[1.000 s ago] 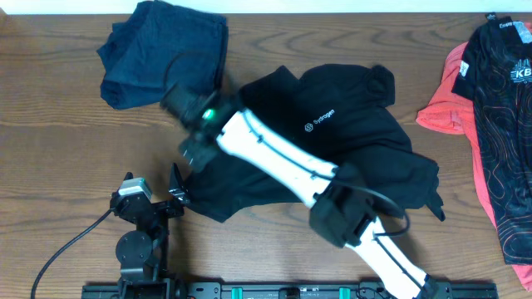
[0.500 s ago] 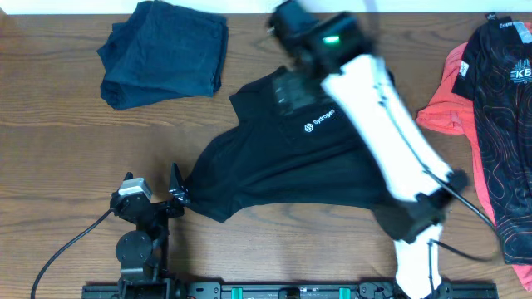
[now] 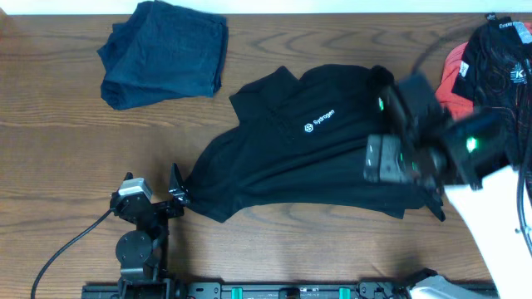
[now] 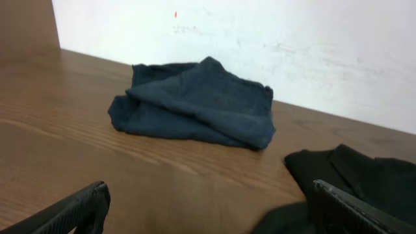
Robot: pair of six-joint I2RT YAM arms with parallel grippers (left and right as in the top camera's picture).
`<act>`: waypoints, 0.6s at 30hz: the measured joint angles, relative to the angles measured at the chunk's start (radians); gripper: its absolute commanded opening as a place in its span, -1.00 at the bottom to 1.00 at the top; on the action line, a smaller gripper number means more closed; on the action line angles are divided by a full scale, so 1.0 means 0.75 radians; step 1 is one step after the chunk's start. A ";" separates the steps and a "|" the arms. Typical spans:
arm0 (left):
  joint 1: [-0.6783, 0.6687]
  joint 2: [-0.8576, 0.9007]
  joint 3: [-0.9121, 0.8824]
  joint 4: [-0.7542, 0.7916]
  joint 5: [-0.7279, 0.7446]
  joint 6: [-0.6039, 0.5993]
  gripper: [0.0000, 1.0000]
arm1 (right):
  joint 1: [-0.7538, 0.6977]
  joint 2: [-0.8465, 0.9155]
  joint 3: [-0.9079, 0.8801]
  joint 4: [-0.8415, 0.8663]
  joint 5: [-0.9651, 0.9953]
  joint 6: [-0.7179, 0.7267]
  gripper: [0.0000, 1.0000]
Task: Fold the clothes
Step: 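Release the shirt and move the right gripper to its right hem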
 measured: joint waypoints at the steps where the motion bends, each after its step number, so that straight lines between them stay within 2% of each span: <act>1: 0.000 0.000 0.000 0.001 0.000 -0.001 0.96 | 0.000 -0.043 -0.084 0.026 -0.005 0.024 0.98; 5: 0.000 0.001 0.000 0.001 -0.001 0.000 0.96 | -0.001 -0.180 -0.413 0.170 -0.057 0.092 0.99; 9: 0.000 0.000 0.000 0.001 0.000 -0.001 0.96 | -0.027 -0.244 -0.625 0.308 -0.125 0.124 0.99; 15: 0.000 0.001 0.000 0.003 0.018 -0.007 0.96 | -0.204 -0.254 -0.714 0.399 -0.168 0.142 0.98; 18: 0.000 0.001 0.000 -0.001 0.096 -0.040 0.96 | -0.348 -0.257 -0.714 0.410 -0.185 0.144 0.98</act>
